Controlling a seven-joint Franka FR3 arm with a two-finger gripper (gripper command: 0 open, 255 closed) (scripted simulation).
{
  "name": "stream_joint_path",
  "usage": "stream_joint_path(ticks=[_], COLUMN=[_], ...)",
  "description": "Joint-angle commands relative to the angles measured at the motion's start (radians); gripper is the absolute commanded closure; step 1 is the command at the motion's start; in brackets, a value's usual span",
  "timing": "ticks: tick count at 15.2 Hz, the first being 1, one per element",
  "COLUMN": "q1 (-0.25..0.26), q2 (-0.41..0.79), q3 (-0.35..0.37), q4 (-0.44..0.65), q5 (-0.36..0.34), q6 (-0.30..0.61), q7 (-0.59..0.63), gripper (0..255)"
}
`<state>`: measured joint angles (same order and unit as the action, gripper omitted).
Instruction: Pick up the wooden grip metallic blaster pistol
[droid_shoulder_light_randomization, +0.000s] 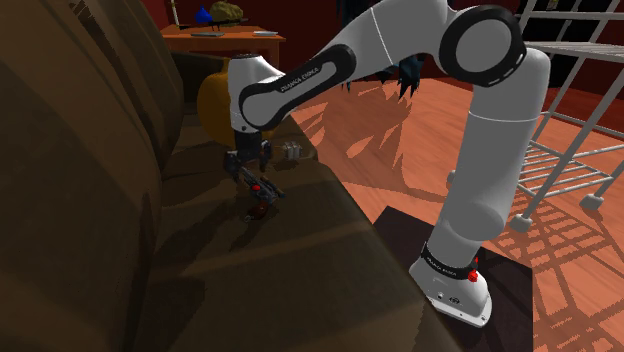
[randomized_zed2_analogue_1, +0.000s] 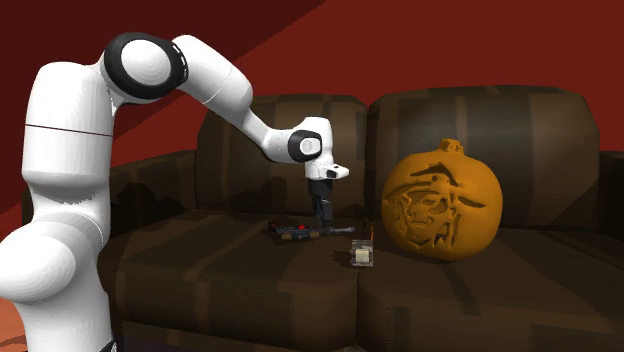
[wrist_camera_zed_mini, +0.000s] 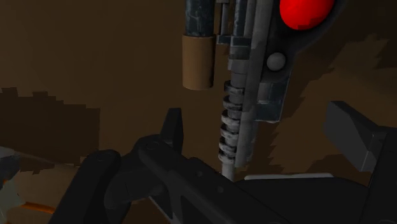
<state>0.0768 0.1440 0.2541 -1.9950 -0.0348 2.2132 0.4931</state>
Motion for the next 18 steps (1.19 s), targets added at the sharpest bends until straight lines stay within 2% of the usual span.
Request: stream_joint_path(ticks=[1,2,11,18], q1=[0.000,0.001,0.000,-0.002], q2=[0.004,0.005,0.004,-0.033], q3=[0.000,0.000,0.000,0.001], q4=[-0.005,-0.003,-0.005,0.048], q5=[-0.001,-0.002,-0.001,0.011], q6=[0.009,0.009,0.009,-0.079], q7=[0.001,0.002,0.001,-0.007], gripper=[0,255,255,255])
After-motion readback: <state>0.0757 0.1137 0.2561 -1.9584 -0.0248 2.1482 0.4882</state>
